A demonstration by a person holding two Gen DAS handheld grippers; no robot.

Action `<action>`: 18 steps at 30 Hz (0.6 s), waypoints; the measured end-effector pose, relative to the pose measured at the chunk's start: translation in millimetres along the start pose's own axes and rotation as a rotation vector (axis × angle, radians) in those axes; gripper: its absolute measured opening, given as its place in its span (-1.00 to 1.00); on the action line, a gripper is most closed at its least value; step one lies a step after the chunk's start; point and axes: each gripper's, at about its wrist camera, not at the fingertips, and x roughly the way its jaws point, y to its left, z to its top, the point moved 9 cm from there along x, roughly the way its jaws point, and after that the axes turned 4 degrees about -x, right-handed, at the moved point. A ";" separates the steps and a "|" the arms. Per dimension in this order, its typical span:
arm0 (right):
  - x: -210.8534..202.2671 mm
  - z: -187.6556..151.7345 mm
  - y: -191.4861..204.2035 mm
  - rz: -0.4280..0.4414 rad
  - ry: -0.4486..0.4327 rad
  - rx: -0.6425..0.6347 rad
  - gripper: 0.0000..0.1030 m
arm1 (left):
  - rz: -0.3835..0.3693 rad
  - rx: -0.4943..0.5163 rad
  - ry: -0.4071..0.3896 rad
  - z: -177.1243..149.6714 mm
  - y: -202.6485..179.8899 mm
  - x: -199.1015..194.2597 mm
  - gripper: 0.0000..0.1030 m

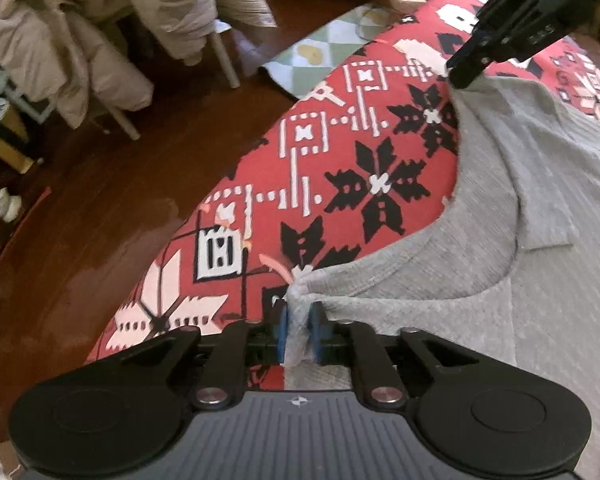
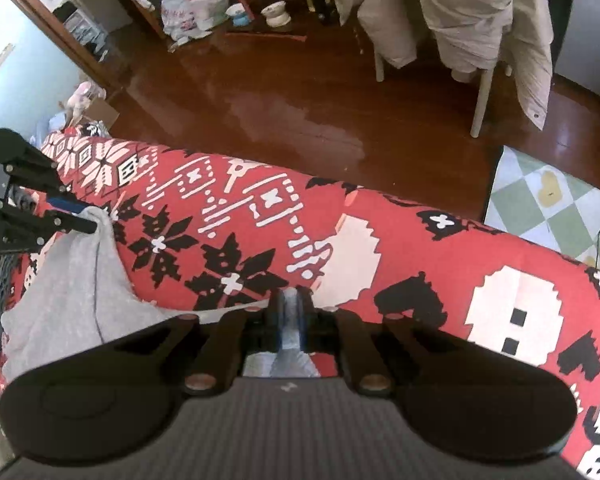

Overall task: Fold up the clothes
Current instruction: 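Open both tools and move them toward the shirt collar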

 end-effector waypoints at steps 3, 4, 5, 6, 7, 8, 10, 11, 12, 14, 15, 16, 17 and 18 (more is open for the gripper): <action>-14.0 1.2 -4.1 -0.004 -0.071 0.048 -0.28 | 0.053 -0.019 -0.027 -2.2 6.4 -8.7 -0.24; -21.5 2.1 -7.0 -0.003 -0.098 0.072 -0.28 | 0.064 -0.028 -0.040 -1.8 7.7 -13.4 -0.24; -29.2 2.0 -10.1 -0.003 -0.117 0.098 -0.27 | 0.078 -0.036 -0.056 -0.8 8.9 -19.1 -0.24; -37.9 1.0 -13.3 -0.006 -0.137 0.124 -0.24 | 0.092 -0.044 -0.071 0.2 10.0 -24.9 -0.23; -47.7 -1.8 -16.2 -0.014 -0.156 0.144 -0.19 | 0.102 -0.049 -0.088 2.0 9.7 -31.1 -0.23; -57.1 -6.3 -18.3 -0.028 -0.172 0.152 -0.07 | 0.105 -0.048 -0.108 4.9 7.6 -37.9 -0.23; -78.5 -19.0 -20.7 -0.067 -0.198 0.171 0.10 | 0.106 -0.040 -0.144 11.3 1.2 -50.7 -0.22; -87.3 -28.6 -20.9 -0.081 -0.205 0.187 0.21 | 0.098 -0.024 -0.158 15.6 -5.8 -55.7 -0.21; -96.2 -39.6 -21.2 -0.096 -0.209 0.206 0.30 | 0.089 -0.007 -0.173 19.9 -12.7 -60.7 -0.20; -114.5 -68.5 -22.7 -0.129 -0.209 0.256 0.46 | 0.069 0.025 -0.200 29.0 -27.2 -69.6 -0.17; -123.0 -84.3 -23.8 -0.154 -0.208 0.282 0.54 | 0.054 0.037 -0.211 34.7 -35.3 -71.6 -0.16; -131.2 -100.6 -24.9 -0.179 -0.205 0.309 0.56 | 0.038 0.046 -0.220 40.8 -43.3 -72.4 -0.15; -137.8 -118.7 -26.3 -0.202 -0.197 0.339 0.57 | 0.022 0.051 -0.228 47.4 -51.1 -71.5 -0.15; -142.9 -138.3 -29.0 -0.226 -0.188 0.371 0.58 | 0.007 0.065 -0.236 54.7 -60.6 -70.2 -0.15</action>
